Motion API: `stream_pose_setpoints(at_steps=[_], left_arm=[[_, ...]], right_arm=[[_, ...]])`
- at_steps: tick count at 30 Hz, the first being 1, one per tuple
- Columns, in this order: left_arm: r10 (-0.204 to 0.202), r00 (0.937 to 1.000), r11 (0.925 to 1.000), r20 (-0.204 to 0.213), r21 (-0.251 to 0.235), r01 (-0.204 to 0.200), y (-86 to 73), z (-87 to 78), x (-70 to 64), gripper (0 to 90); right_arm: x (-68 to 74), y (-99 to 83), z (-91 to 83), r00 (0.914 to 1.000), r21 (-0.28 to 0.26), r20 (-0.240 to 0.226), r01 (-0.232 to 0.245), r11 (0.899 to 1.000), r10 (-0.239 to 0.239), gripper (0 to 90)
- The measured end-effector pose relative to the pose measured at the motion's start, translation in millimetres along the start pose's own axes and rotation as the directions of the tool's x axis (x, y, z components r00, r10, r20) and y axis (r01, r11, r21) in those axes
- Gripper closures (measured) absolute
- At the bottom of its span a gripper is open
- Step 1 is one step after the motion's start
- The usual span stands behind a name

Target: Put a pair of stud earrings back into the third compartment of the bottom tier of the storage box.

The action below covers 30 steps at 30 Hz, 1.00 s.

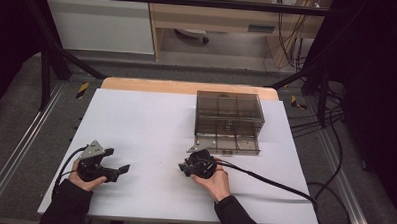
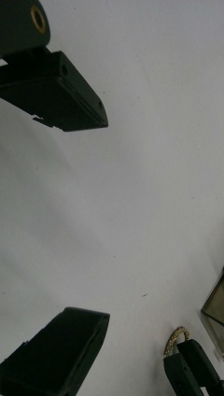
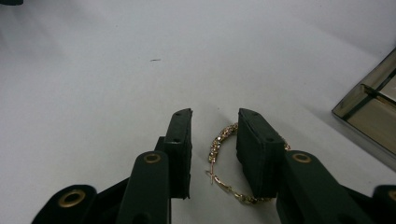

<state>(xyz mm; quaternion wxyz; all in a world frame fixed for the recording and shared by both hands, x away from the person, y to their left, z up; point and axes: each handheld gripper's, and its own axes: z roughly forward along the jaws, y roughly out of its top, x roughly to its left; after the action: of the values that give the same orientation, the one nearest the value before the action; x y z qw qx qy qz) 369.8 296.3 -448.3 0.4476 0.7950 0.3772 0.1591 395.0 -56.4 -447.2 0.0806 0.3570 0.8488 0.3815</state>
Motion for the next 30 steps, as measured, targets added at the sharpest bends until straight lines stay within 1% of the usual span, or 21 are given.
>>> stream_pose_setpoints(at_steps=[6, 16, 23, 30], left_arm=[[-0.001, 1.0000, 1.0000, 0.000, 0.001, 0.001, -0.1, 0.2, 0.1, 6.4], [0.000, 1.0000, 1.0000, 0.000, 0.001, 0.000, 0.0, 0.2, 0.0, 6.4], [0.000, 1.0000, 1.0000, 0.000, 0.001, 0.000, -0.1, 0.2, 0.0, 6.4], [0.000, 1.0000, 1.0000, 0.000, 0.000, 0.000, 0.0, 0.0, -0.1, 6.4]], right_arm=[[-1.3, -0.8, 2.0, 0.9999, 0.012, 0.012, 0.009, 1.000, -0.009, 72.7], [-1.0, -1.7, 2.4, 0.9995, 0.017, 0.021, 0.025, 1.000, -0.025, 79.3], [0.0, -2.2, 2.5, 0.9995, 0.019, 0.011, 0.031, 0.999, -0.031, 84.6], [-0.2, -2.0, 2.0, 0.9995, 0.025, 0.005, 0.030, 0.999, -0.031, 85.9]])
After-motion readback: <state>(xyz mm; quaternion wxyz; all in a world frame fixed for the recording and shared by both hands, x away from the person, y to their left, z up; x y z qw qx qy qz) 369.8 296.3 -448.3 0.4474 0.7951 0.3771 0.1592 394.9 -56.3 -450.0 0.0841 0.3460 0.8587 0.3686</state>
